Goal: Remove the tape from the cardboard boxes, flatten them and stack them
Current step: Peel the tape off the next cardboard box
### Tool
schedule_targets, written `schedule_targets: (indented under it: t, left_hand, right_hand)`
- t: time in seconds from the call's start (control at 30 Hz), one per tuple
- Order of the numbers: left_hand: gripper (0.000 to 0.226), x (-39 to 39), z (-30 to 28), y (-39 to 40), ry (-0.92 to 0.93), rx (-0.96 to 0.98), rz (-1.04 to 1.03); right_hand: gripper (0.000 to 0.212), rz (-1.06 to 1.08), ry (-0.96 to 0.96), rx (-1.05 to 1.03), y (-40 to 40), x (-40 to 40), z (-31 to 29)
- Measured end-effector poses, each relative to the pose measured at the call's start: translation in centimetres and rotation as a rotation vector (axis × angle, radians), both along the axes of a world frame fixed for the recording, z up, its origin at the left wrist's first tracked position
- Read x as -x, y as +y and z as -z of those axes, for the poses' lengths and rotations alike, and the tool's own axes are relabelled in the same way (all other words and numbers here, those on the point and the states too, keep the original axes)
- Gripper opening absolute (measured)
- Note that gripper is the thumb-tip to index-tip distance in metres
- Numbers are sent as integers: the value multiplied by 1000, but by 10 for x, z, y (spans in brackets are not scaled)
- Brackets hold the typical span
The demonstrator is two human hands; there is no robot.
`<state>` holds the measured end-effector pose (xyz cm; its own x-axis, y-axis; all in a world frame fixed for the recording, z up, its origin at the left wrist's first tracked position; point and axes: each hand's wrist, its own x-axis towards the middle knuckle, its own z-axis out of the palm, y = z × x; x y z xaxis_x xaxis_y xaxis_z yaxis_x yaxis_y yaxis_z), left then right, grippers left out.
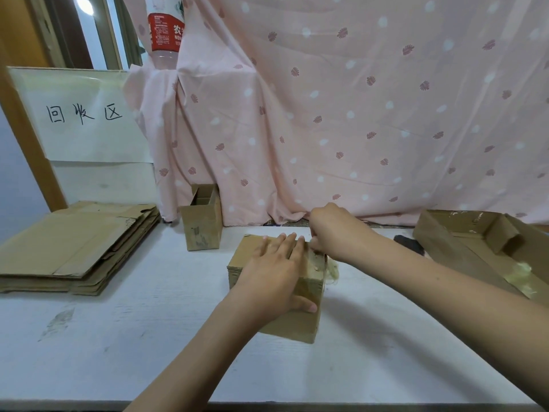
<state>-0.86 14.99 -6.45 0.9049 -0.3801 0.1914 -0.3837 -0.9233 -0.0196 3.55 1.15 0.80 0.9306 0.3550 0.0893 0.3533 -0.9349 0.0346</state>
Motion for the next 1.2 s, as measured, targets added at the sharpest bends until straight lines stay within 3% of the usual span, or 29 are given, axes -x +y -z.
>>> schedule_targets:
  t: [0.07, 0.17, 0.43, 0.63, 0.9, 1.07, 1.2]
  left_hand:
    - [118, 3, 1, -1, -5, -1, -2]
    - [118, 5, 3, 1, -6, 8, -14]
    - [118, 3, 2, 0, -9, -9, -13]
    - [119, 3, 4, 0, -15, -4, -21]
    - [119, 4, 5, 1, -15, -3, -42]
    - [120, 4, 5, 2, -15, 13, -68]
    - [119, 1, 3, 2, -5, 8, -81]
  right_hand:
    - [19, 29, 82, -53, -3, -8, -3]
    - [25, -3, 226, -154, -9, -10, -11]
    - [9, 3, 300, -223, -16, -10, -18]
    - [23, 78, 252, -252, -7, -9, -11]
    - [16, 264, 421, -734, -24, -16, -2]
    - [23, 275, 450, -913, -47, -7, 19]
    - [16, 265, 455, -1052, -70, 5, 33]
